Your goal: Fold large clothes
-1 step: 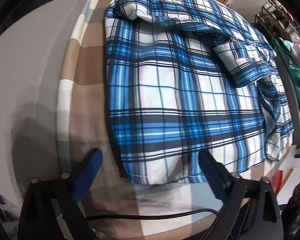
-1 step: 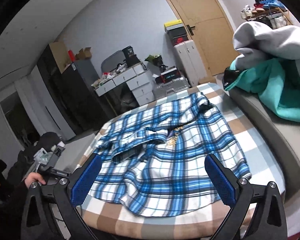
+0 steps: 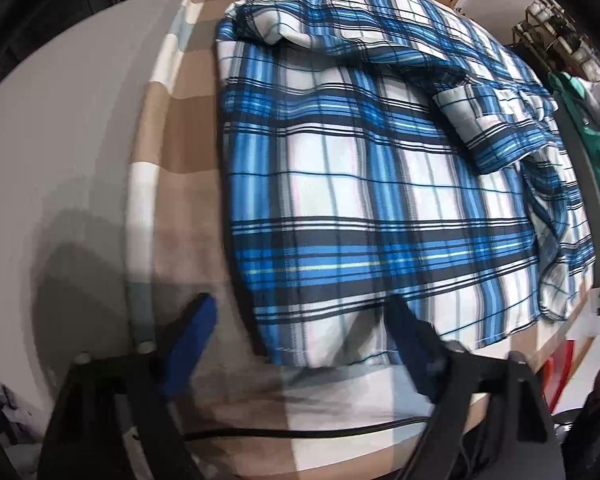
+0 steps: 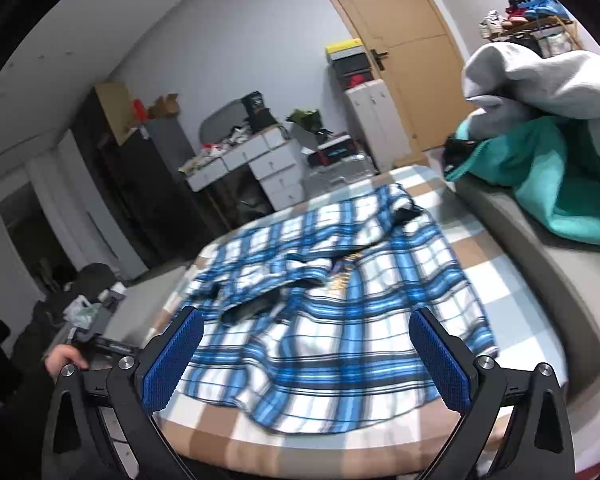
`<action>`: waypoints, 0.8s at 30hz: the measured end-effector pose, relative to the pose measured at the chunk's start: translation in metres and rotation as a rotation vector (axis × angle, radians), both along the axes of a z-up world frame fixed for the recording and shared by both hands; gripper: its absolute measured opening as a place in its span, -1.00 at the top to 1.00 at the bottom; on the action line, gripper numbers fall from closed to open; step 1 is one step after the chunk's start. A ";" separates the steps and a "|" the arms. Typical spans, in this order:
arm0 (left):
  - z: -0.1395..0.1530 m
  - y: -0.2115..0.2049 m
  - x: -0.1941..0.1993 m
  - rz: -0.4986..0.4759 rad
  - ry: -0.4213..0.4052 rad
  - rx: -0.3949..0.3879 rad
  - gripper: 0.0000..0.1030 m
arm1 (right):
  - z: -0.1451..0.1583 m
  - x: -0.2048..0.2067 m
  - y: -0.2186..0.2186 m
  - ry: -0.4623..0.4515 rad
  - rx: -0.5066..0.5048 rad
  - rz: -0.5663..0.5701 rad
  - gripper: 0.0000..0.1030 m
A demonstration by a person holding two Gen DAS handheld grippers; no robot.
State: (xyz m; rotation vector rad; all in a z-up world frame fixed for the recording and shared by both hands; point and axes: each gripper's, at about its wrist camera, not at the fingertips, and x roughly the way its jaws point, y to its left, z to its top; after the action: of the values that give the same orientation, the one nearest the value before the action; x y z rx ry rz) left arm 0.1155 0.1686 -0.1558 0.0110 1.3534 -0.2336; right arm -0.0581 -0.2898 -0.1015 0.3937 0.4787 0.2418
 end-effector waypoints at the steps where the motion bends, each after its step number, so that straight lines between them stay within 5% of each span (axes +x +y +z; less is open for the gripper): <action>1: 0.000 -0.001 0.000 -0.001 -0.004 0.012 -0.32 | -0.002 0.002 -0.002 0.008 -0.009 -0.008 -1.00; 6: 0.003 0.009 0.003 0.006 -0.010 0.019 0.31 | -0.016 0.019 -0.021 0.084 -0.035 -0.077 -1.00; 10: 0.004 0.005 -0.001 -0.019 -0.016 0.044 0.55 | -0.024 0.031 -0.030 0.153 -0.098 -0.150 -1.00; 12: 0.005 0.004 0.000 -0.018 -0.011 0.009 0.88 | -0.027 0.036 -0.038 0.180 -0.105 -0.171 -1.00; 21: 0.017 0.022 -0.003 0.011 -0.028 -0.207 0.97 | -0.050 0.067 -0.070 0.359 -0.068 -0.171 -0.96; 24: 0.019 0.029 -0.002 0.018 -0.047 -0.269 0.97 | -0.064 0.081 -0.082 0.429 0.002 -0.132 -0.69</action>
State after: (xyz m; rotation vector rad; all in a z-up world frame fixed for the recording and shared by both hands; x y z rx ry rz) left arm 0.1131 0.1979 -0.1363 -0.2191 1.2658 -0.3960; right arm 0.0230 -0.3719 -0.1651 0.4792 0.8695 0.0268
